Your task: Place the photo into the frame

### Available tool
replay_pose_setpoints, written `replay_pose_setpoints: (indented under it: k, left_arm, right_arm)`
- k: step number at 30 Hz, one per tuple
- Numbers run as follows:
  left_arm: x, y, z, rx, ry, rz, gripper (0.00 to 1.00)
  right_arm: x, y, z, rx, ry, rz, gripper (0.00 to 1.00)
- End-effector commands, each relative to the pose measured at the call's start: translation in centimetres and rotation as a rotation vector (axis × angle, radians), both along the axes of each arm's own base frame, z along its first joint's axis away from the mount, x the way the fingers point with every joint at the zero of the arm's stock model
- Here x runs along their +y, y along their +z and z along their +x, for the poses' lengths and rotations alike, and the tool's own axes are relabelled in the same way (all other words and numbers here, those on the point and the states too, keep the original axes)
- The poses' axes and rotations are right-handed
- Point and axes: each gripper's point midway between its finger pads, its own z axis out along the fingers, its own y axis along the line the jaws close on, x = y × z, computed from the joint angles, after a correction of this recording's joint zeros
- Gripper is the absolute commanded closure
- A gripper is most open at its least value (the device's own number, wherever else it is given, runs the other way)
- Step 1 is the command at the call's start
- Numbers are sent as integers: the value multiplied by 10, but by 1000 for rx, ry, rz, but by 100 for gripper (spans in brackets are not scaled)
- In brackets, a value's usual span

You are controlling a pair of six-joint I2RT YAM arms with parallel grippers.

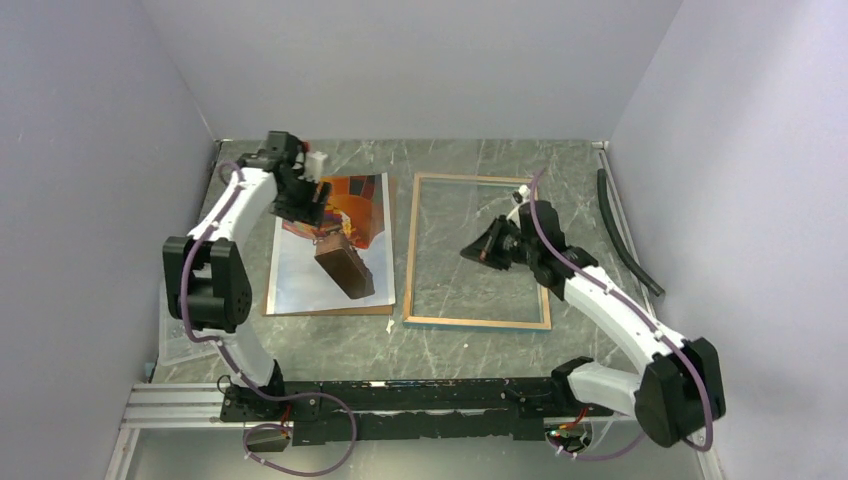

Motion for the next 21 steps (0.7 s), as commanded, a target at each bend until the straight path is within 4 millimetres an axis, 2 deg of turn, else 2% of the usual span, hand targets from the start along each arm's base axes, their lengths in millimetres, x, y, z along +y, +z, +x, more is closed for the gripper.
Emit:
replay_pose_setpoints:
  k: [1, 8, 12, 13, 14, 16, 21]
  left_arm:
    - [-48, 5, -5, 0, -107, 21, 27]
    - [-100, -18, 0, 20, -250, 70, 28]
    - [-113, -38, 6, 40, -285, 96, 31]
    - [-117, -42, 7, 44, -296, 103, 31]
    - [-119, -48, 8, 50, -303, 113, 32]
    - [-126, -59, 7, 59, -329, 121, 34]
    - [-119, -79, 11, 71, -322, 204, 36]
  right_arm:
    - [-35, -36, -15, 49, -108, -93, 100]
    - [-48, -82, -23, 129, -135, -137, 100]
    - [-54, -99, -27, 155, -141, -153, 90]
    - [-55, -102, -28, 163, -144, -154, 85]
    - [-56, -105, -28, 168, -144, -151, 76]
    - [-58, -111, -30, 188, -140, -154, 48]
    - [-73, -114, -18, 221, -126, -179, 20]
